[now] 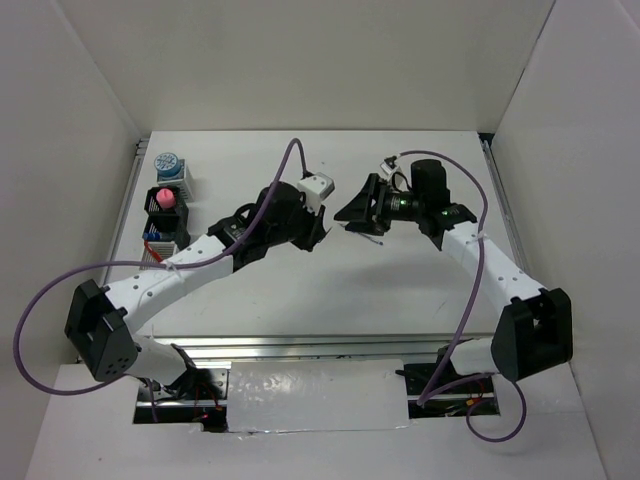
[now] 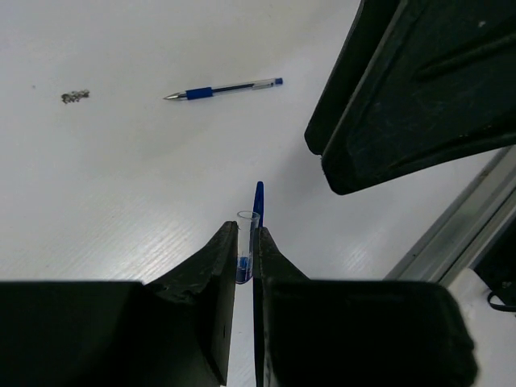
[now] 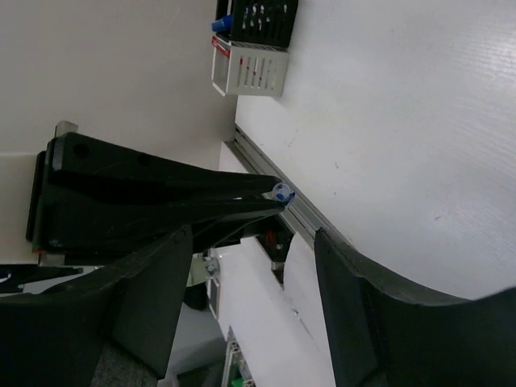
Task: Sort the stationery into containers
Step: Pick up the pen cap from the center of the board.
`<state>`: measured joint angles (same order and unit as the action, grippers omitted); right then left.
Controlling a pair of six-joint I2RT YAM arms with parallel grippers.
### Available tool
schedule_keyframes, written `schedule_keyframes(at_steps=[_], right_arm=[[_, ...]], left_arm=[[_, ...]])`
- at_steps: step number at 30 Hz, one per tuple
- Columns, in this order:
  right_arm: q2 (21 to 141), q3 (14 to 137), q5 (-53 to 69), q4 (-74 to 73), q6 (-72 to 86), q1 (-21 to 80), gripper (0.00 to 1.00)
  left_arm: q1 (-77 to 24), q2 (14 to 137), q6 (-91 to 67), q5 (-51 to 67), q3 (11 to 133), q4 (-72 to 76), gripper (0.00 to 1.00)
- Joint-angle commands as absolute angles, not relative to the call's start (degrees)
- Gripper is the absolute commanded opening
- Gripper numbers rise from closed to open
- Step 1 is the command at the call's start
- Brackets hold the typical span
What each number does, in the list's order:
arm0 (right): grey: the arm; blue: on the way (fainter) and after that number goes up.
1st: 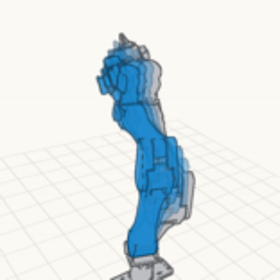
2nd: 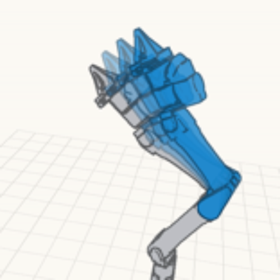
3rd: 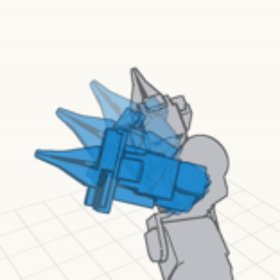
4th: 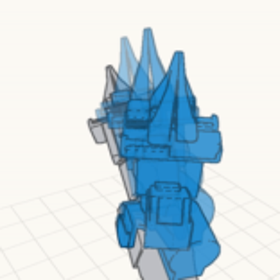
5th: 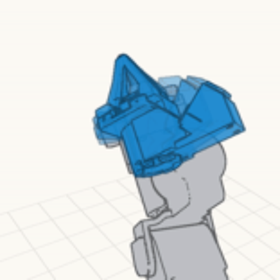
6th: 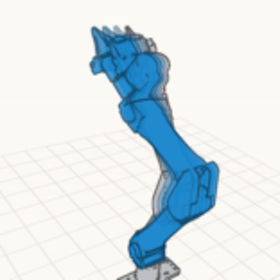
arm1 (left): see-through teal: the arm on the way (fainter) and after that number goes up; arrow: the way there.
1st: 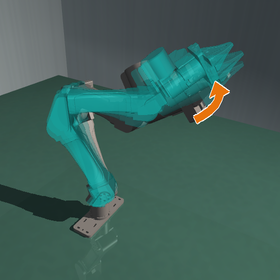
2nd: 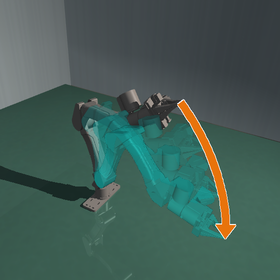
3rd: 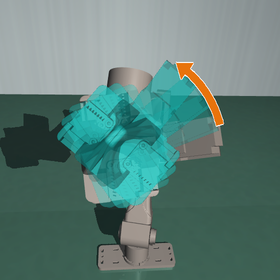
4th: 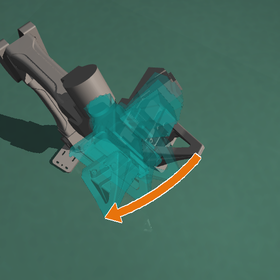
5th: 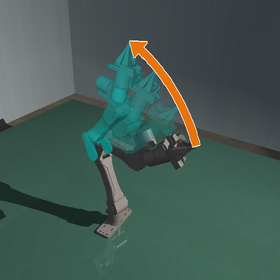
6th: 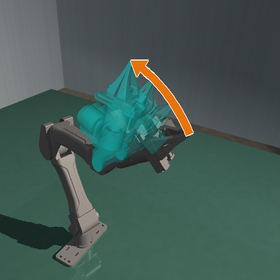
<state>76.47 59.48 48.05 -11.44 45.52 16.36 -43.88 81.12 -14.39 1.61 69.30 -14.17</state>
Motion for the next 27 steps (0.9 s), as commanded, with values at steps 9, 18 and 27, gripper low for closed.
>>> schedule_keyframes(at_steps=[9, 18, 27], right_arm=[[81.1, 62.1, 44.6, -11.0, 52.3, 18.6, 0.58], [82.7, 62.5, 43.9, -11.3, 53.9, 18.8, 0.52], [83.4, 62.8, 43.9, -11.2, 54.1, 18.9, 0.40]], left_arm=[[-47.0, 82.3, -10.6, -7.6, 73.9, -14.0, 0.00], [-48.1, 83.1, -10.4, -8.9, 74.8, -13.9, 0.00], [-49.0, 83.8, -9.5, -10.0, 75.1, -13.6, 0.00]])
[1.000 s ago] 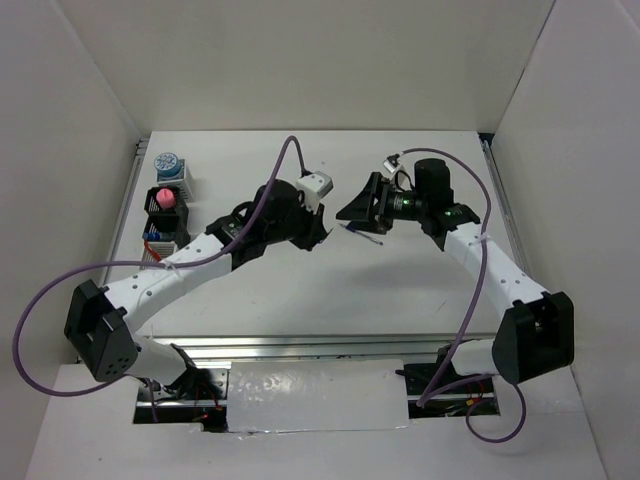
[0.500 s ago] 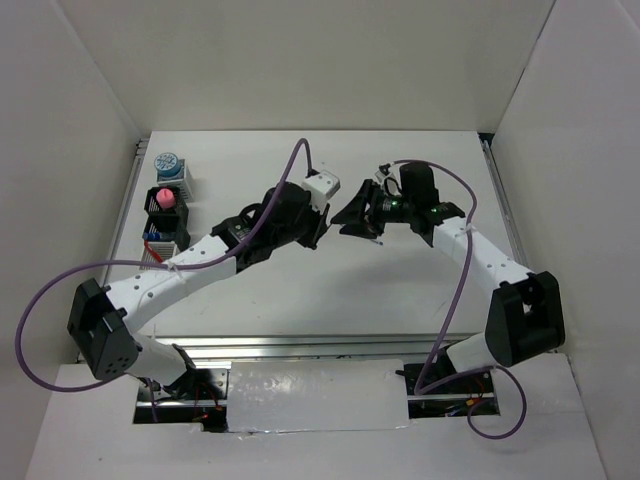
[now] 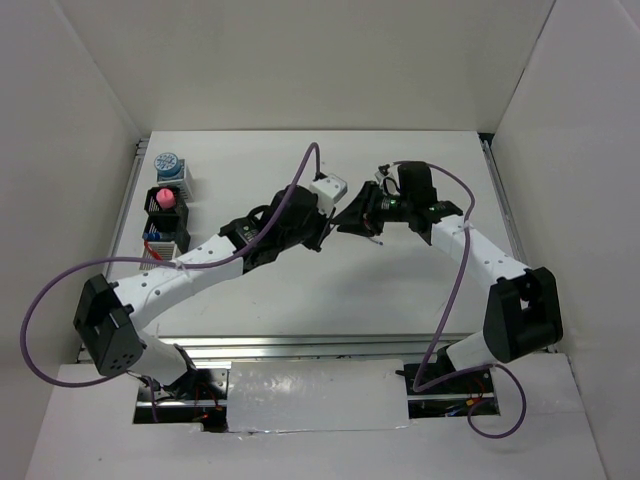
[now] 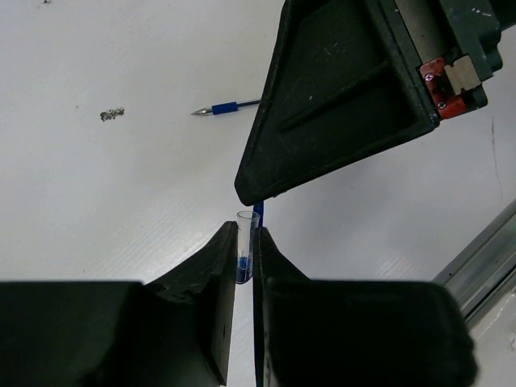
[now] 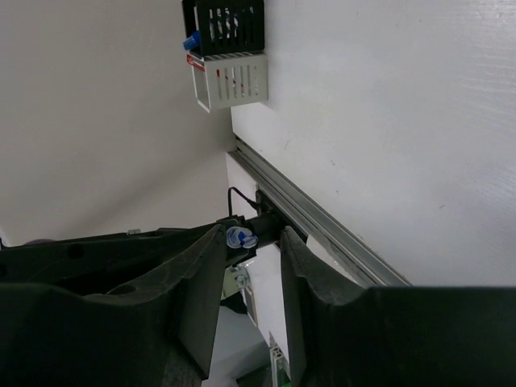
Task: Sort the stationery into containers
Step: Pick up the pen cap from the center of the board.
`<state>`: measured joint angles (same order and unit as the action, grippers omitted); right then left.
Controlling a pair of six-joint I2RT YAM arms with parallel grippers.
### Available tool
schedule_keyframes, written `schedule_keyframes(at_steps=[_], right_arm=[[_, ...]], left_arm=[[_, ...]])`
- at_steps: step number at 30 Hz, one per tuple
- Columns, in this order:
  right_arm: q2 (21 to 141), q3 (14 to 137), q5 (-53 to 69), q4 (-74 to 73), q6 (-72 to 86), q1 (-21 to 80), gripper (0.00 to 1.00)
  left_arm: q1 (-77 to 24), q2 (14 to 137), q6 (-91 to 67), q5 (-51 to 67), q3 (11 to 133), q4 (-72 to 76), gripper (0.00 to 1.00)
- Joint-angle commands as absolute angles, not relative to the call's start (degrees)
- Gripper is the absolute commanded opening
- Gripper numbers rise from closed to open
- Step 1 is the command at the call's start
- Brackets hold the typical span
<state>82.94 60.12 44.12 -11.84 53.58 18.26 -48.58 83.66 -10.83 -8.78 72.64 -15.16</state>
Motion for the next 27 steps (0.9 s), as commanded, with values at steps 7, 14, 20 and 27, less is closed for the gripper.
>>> schedule_keyframes(at_steps=[7, 14, 20, 27], right_arm=[[83.5, 62.3, 43.2, -12.0, 53.3, 19.1, 0.32], [84.1, 62.4, 43.2, -12.5, 52.7, 19.2, 0.30], [84.5, 62.3, 42.4, -13.3, 51.9, 19.2, 0.28], [84.6, 62.7, 42.6, -12.9, 52.1, 19.2, 0.18]], left_arm=[[-49.0, 84.8, -9.2, -10.8, 75.7, -13.6, 0.00], [-49.6, 85.4, -9.4, -10.9, 76.1, -13.4, 0.00], [-49.6, 86.0, -9.8, -9.8, 77.1, -13.7, 0.00], [-49.9, 86.2, -9.5, -9.6, 77.3, -13.6, 0.00]])
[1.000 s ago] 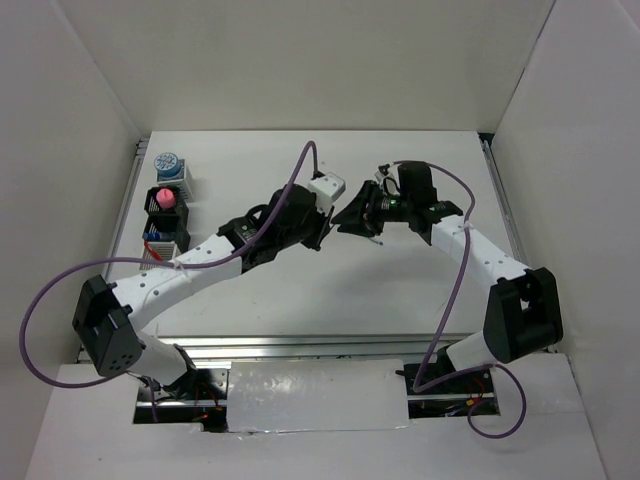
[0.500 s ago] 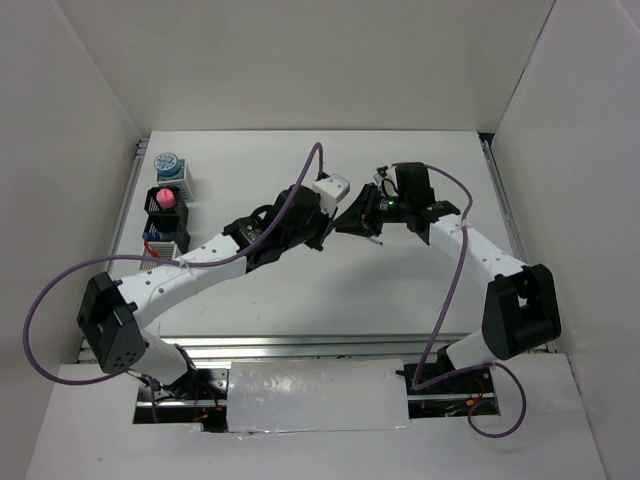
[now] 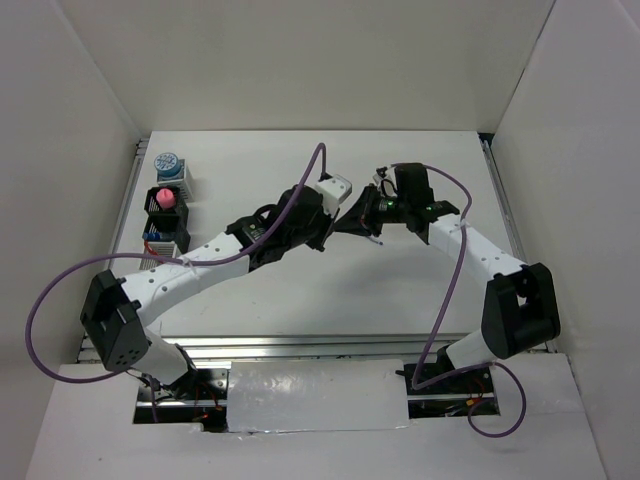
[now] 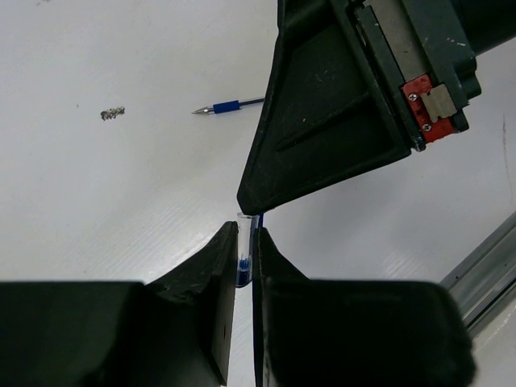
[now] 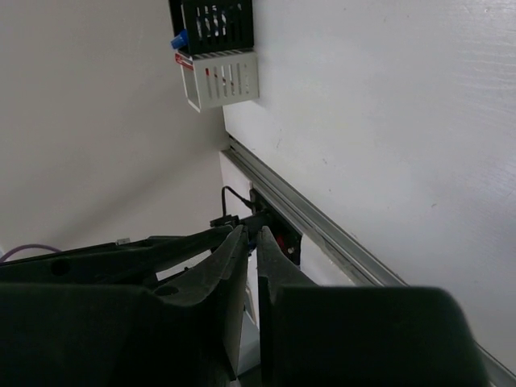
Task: Sort the stationery into containers
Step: Pick up the pen cap from the center of the board.
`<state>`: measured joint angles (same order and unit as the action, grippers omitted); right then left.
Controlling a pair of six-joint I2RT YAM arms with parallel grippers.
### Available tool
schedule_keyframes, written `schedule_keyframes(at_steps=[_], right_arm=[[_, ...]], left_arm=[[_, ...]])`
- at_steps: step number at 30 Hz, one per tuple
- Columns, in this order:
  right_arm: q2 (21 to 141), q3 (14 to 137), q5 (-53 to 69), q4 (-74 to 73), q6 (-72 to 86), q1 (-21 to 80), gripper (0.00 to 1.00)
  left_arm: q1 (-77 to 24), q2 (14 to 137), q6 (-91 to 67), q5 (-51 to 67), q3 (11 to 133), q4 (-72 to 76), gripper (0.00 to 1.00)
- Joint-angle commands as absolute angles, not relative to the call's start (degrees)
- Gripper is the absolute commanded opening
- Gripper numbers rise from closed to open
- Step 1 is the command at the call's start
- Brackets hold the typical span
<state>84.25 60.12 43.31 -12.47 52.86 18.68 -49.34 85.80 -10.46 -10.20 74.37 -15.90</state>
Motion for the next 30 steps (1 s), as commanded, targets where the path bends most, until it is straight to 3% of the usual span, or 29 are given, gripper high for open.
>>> schedule_keyframes(at_steps=[1, 9, 12, 16, 18, 20, 26, 30], right_arm=[[84.6, 62.8, 42.7, -12.9, 52.1, 19.2, 0.15], [84.5, 62.8, 43.4, -12.0, 51.0, 19.2, 0.01], [83.9, 63.0, 43.3, -12.4, 49.2, 19.2, 0.00], [82.7, 62.8, 43.7, -12.3, 47.8, 18.4, 0.00], [82.4, 62.1, 44.5, -11.9, 48.3, 17.3, 0.00], [82.0, 62.2, 45.0, -12.6, 47.8, 15.6, 0.00], [81.3, 62.2, 46.4, -13.3, 47.9, 12.6, 0.00], [80.6, 61.4, 47.3, -12.0, 50.9, 12.9, 0.00]], left_arm=[[-50.2, 86.2, -9.5, -9.6, 77.3, -13.6, 0.00], [-50.7, 86.0, -8.9, -9.0, 76.8, -14.0, 0.00], [-51.2, 86.0, -8.6, -7.7, 77.5, -14.7, 0.14], [-49.2, 85.6, -10.3, -6.5, 78.6, -17.0, 0.55], [-47.3, 84.8, -10.5, -5.6, 79.2, -17.6, 0.62], [-45.5, 83.5, -10.5, -4.0, 79.7, -18.5, 0.78], [-42.5, 78.5, -4.3, 0.3, 75.9, -18.7, 0.79], [-43.4, 75.9, 1.8, 3.8, 71.5, -17.5, 0.70]])
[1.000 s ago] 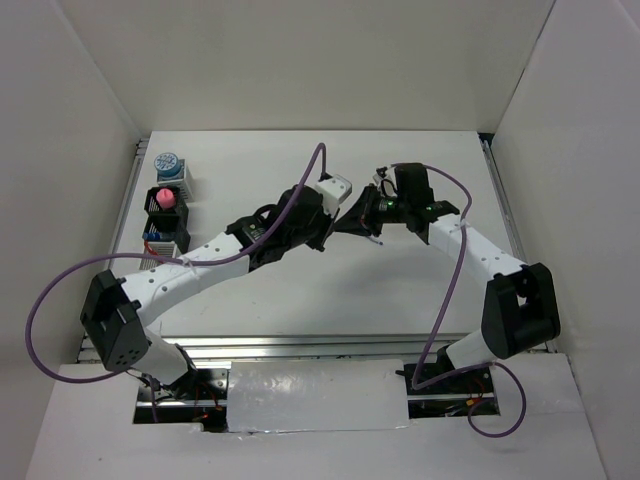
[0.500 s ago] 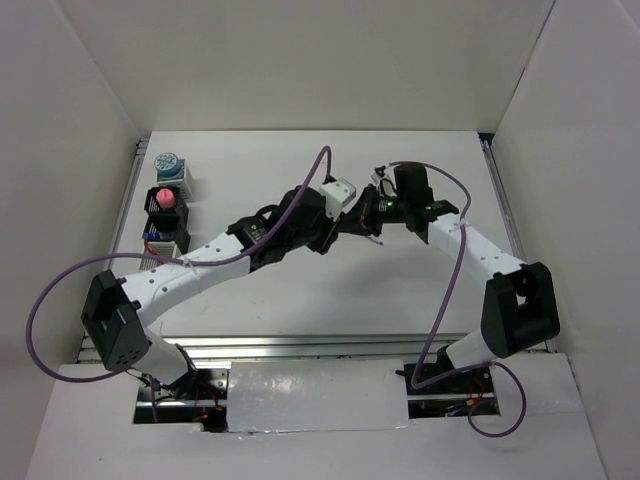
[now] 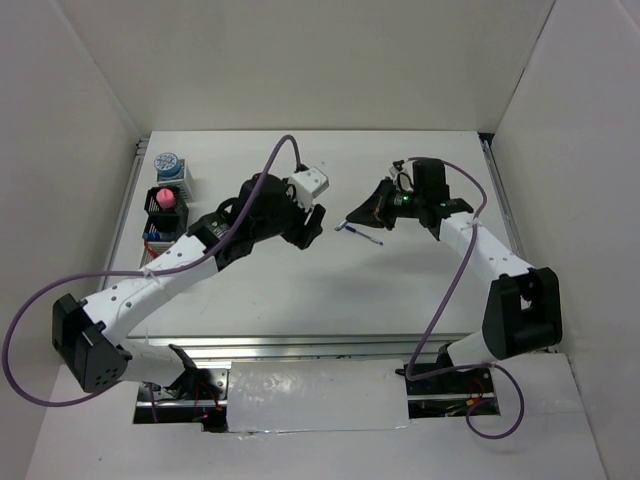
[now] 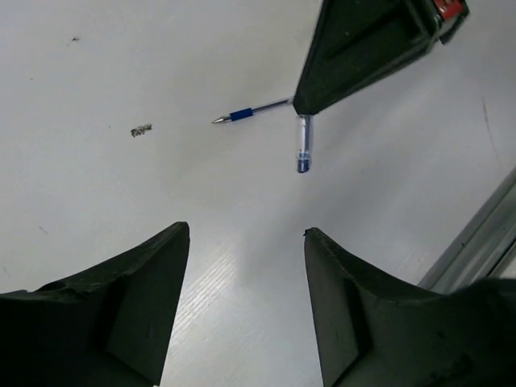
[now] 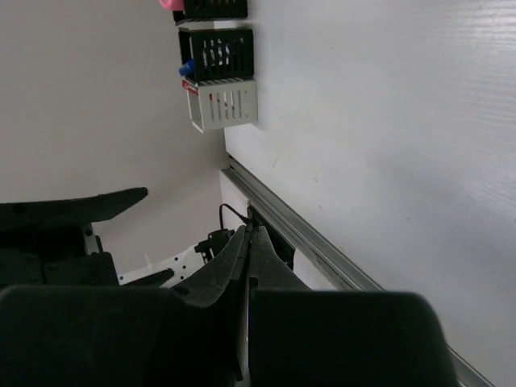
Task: Sort the stationery into containers
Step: Pick up the pen cap from the center of the board.
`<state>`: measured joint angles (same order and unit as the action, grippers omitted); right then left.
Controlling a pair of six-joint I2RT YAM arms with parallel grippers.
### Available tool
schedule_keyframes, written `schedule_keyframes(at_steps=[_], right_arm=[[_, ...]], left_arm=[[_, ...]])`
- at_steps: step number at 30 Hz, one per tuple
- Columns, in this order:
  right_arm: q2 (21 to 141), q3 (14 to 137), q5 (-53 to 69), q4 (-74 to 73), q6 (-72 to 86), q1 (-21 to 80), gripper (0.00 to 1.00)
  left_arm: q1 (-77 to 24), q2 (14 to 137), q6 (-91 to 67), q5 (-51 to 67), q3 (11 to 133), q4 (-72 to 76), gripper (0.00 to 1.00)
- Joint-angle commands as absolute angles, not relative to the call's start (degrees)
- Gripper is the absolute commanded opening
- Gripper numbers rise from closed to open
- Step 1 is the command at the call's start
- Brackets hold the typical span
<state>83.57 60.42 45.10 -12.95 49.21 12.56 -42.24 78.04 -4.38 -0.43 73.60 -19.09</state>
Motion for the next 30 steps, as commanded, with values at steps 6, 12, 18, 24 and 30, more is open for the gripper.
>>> schedule_keyframes(at_steps=[6, 12, 18, 24, 30], right_arm=[[80.2, 61.2, 47.8, -10.8, 53.2, 14.3, 0.00], [79.2, 62.5, 47.6, -10.5, 53.8, 16.1, 0.00], [79.6, 62.9, 48.3, -9.8, 54.8, 16.9, 0.00], [79.4, 64.2, 47.2, -11.2, 53.9, 18.4, 0.00], [79.8, 65.3, 46.6, -12.2, 54.1, 18.5, 0.00]], left_arm=[[-44.5, 77.3, 4.1, 9.6, 72.8, -19.0, 0.64], [-43.2, 79.9, 3.5, 13.6, 73.9, -18.1, 0.63], [-43.3, 83.0, 1.5, 12.5, 75.9, -18.5, 0.54], [-41.8, 86.3, -3.0, 12.1, 79.2, -20.0, 0.46], [-42.2, 87.4, -3.3, 11.1, 79.7, -19.7, 0.45]])
